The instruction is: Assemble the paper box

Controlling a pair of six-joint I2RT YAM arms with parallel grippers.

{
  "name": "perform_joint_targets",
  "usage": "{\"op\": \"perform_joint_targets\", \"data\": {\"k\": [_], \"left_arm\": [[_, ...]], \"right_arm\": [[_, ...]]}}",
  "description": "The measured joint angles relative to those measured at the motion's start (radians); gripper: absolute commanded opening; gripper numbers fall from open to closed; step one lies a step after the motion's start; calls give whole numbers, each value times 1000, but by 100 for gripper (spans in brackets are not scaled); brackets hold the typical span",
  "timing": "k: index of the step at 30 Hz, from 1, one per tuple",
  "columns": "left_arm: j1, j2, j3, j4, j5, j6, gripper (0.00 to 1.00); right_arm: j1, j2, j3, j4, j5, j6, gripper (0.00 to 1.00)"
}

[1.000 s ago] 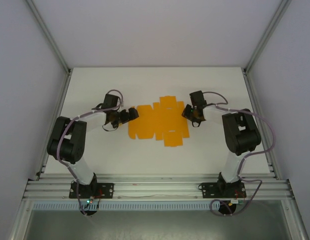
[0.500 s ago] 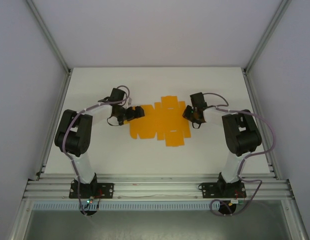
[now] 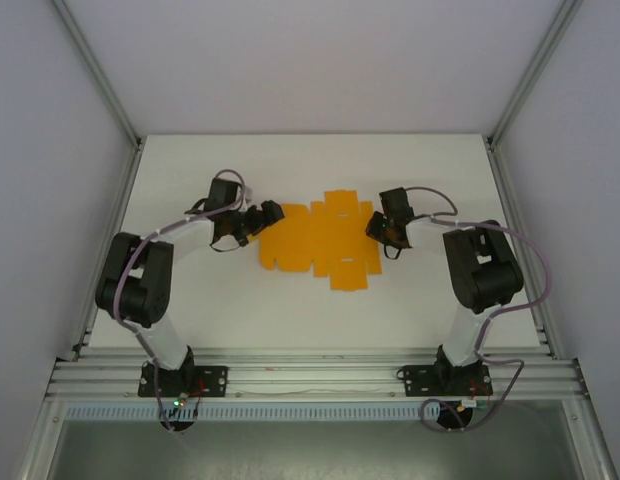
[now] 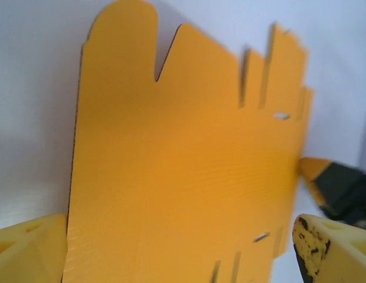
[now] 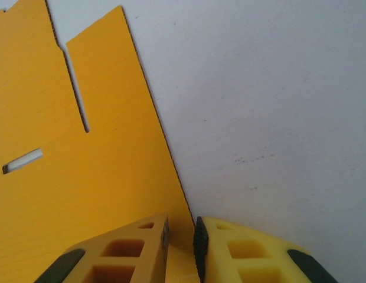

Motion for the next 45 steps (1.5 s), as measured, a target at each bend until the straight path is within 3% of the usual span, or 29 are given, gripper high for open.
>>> {"op": "perform_joint_targets", "data": {"k": [4, 9, 12, 18, 22, 25, 28, 31, 35, 37, 41, 45], "left_arm": [[-40, -80, -2, 172, 154, -64, 91], [-117, -93, 33, 189, 244, -53, 82], [-122, -58, 92, 77, 215, 7, 75], [-140, 8, 224, -236, 8, 148, 67], [-168, 21, 255, -367, -109, 210, 45], [-174, 32, 255, -407, -145, 236, 23], [-174, 36, 255, -411, -154, 255, 8], [-172, 34, 255, -399, -153, 262, 0], [-173, -11, 238, -367, -120, 287, 0], [-173, -67, 216, -324, -87, 303, 0], [-172, -228, 157, -211, -16, 328, 0], [-164, -394, 93, -78, 53, 330, 0]], "right_arm": [[0, 1, -2, 13, 0, 3, 21], [4, 7, -3, 34, -3, 3, 21], [5, 11, -3, 45, -5, 3, 21], [5, 15, -3, 53, -4, 2, 21], [6, 17, -3, 56, -4, 2, 21], [6, 18, -2, 56, -5, -1, 23], [7, 5, -2, 58, -10, -12, 26], [6, -27, -12, 58, -27, -35, 37], [-23, -123, -53, -33, -98, -78, 53], [-67, -208, -74, -84, -161, -98, 86], [-199, -397, -79, -94, -341, -135, 95], [-312, -527, -79, -61, -545, -167, 93]]}}
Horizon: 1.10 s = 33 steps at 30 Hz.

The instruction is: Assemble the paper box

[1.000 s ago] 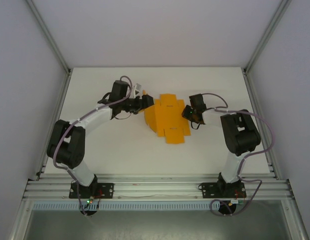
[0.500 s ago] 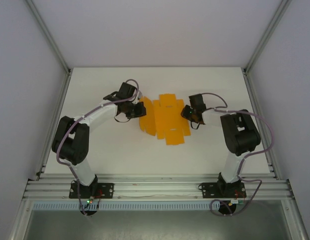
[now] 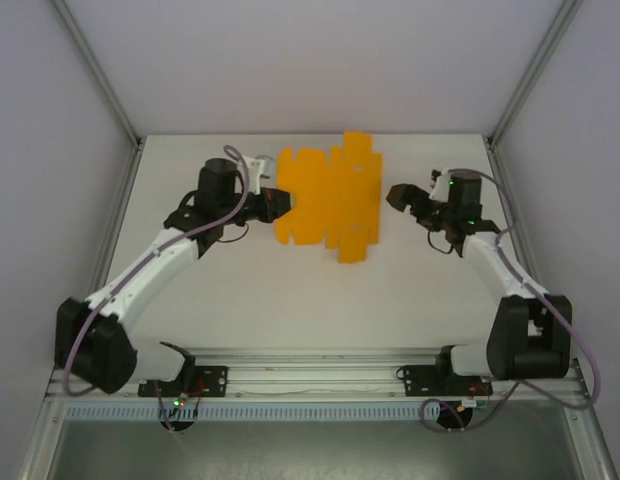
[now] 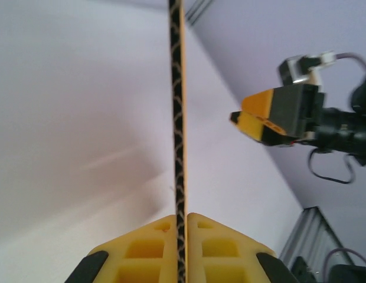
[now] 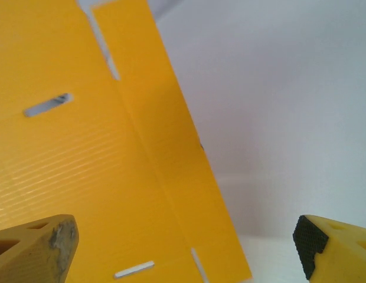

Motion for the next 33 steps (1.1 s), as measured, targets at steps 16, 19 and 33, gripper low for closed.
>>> {"op": "perform_joint_targets", "data": {"k": [16, 19, 33], "left_arm": [[18, -210, -130, 257, 117, -100, 0], [27, -210, -130, 260, 116, -109, 0], [57, -178, -141, 259, 90, -113, 0]], "right_arm": [[-62, -56, -18, 139, -464, -3, 53], [-72, -58, -18, 149, -484, -8, 42], [-76, -155, -18, 135, -519, -91, 29]]}}
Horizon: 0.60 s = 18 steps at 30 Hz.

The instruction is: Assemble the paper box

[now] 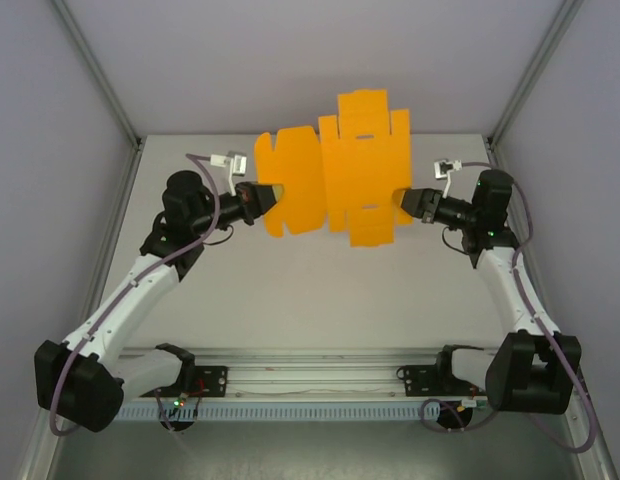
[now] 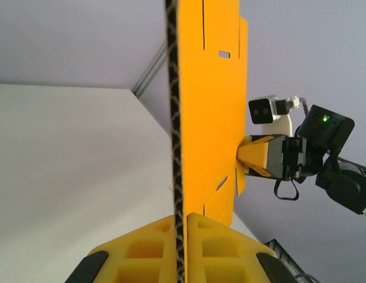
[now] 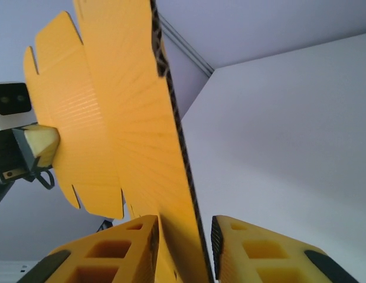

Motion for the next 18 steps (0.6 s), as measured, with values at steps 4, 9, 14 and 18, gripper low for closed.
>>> {"op": "perform_joint_targets", "data": {"k": [4, 9, 14, 18], "left_arm": [[0, 3, -10, -5, 3, -4, 0], [1, 4, -16, -6, 3, -12, 0], [1, 9, -16, -7, 2, -19, 0], [7, 23, -22, -8, 0, -23, 0]], "right_arm": [[1, -33, 0, 1, -31, -14, 26], [5, -84, 0, -2, -33, -37, 18], [7, -103, 2, -31, -27, -65, 0], [14, -97, 32, -117, 21, -101, 0]]}}
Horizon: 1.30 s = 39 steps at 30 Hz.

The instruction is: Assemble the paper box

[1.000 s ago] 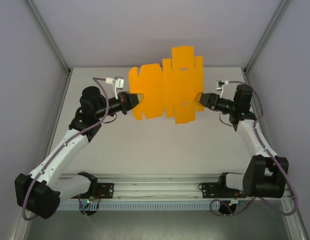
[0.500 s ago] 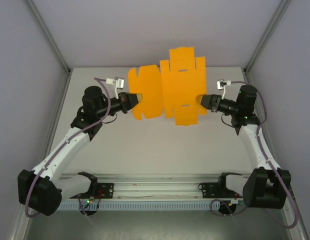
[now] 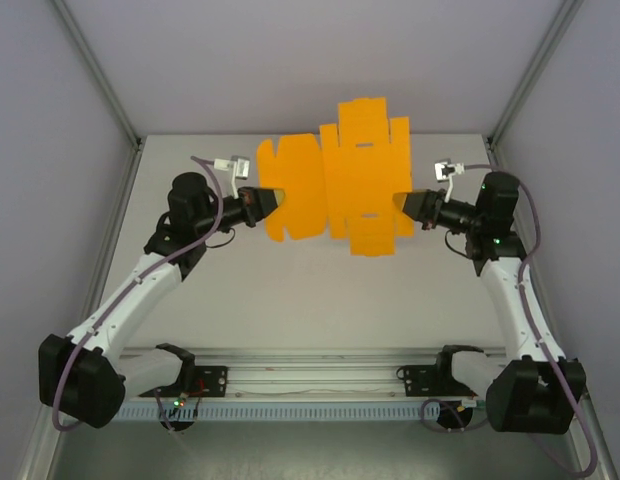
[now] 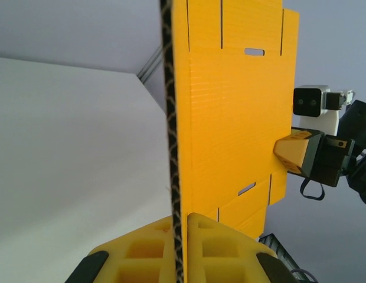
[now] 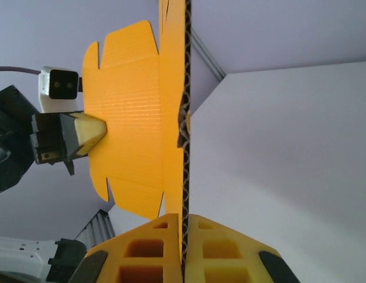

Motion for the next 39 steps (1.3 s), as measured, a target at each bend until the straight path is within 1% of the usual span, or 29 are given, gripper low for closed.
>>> {"op": "perform_joint_targets", "data": {"k": [3, 6, 8, 9, 10, 11, 12, 15, 17, 19, 21, 23, 25, 27, 28, 29, 30, 32, 34, 37, 39], "left_arm": [[0, 5, -2, 1, 0, -3, 0], [0, 6, -19, 2, -5, -3, 0], [0, 12, -38, 2, -18, -6, 0], [0, 19, -48, 2, -26, -7, 0], [0, 27, -59, 3, -32, -8, 0], [-1, 35, -70, 6, -39, -10, 5], [-2, 45, -90, 16, -54, -12, 5], [-2, 87, -162, 63, -108, -19, 6], [-2, 130, -198, 80, -151, -18, 9], [-2, 188, -232, 88, -179, -6, 16], [-2, 256, -265, 87, -190, 8, 28], [-2, 329, -280, 82, -192, 19, 45], [0, 394, -280, 79, -208, 22, 61], [5, 433, -279, 81, -211, 24, 72], [5, 441, -279, 82, -211, 21, 79], [5, 443, -279, 83, -211, 21, 90], [5, 441, -279, 84, -212, 18, 99], [5, 412, -279, 85, -211, 10, 100], [5, 372, -278, 71, -222, 6, 100], [5, 281, -267, 3, -262, 9, 100], [5, 218, -239, -54, -294, 9, 100]], "right_arm": [[28, 13, 53, -127, 125, -83, 0], [97, 29, 98, -230, 331, -184, 0], [153, 45, 113, -267, 476, -237, 0], [188, 57, 116, -280, 563, -266, 0], [214, 68, 117, -286, 623, -290, 0], [243, 81, 117, -290, 687, -317, 0], [274, 96, 117, -291, 752, -349, 0], [346, 127, 111, -288, 880, -462, 0], [390, 140, 92, -283, 942, -553, 0], [435, 156, 64, -269, 998, -638, 0], [462, 168, 43, -246, 1042, -711, 0], [473, 169, 32, -237, 1064, -767, 0], [476, 169, 31, -235, 1090, -822, 0], [476, 177, 31, -235, 1115, -869, 0], [478, 186, 31, -235, 1127, -890, 0], [481, 197, 31, -235, 1142, -911, 0], [485, 209, 31, -232, 1158, -934, 0], [499, 233, 20, -206, 1199, -995, 0], [527, 245, -19, -144, 1253, -1069, 0], [585, 271, -104, 12, 1348, -1219, 0], [623, 315, -146, 122, 1408, -1324, 0]]}}
